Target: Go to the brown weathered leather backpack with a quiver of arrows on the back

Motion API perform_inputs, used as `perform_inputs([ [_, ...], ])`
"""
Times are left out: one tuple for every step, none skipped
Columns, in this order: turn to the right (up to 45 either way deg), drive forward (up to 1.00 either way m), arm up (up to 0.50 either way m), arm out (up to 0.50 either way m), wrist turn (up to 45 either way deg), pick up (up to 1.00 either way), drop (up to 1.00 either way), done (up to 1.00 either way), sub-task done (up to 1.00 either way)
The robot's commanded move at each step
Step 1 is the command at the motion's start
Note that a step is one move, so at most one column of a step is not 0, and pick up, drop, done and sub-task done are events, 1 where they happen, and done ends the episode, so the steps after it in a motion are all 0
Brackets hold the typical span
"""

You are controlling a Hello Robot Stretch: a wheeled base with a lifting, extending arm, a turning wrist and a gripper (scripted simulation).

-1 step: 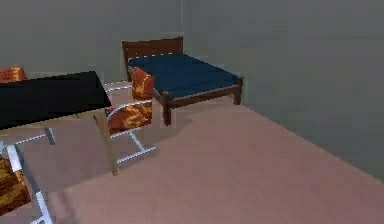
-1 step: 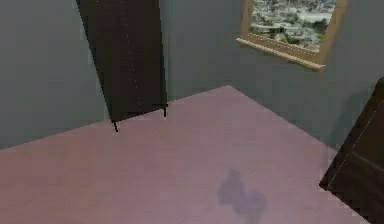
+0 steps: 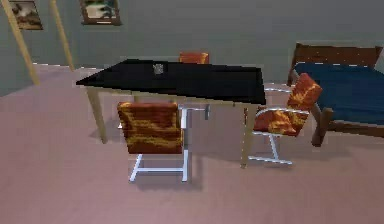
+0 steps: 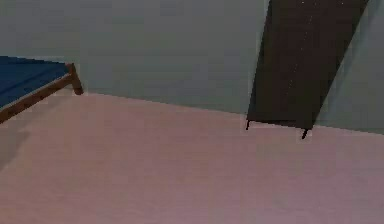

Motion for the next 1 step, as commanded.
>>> perform_inputs([
  [-45.0, 0.00, 0.00, 0.00, 0.0, 0.00, 0.00, 0.00, 0.00],
])
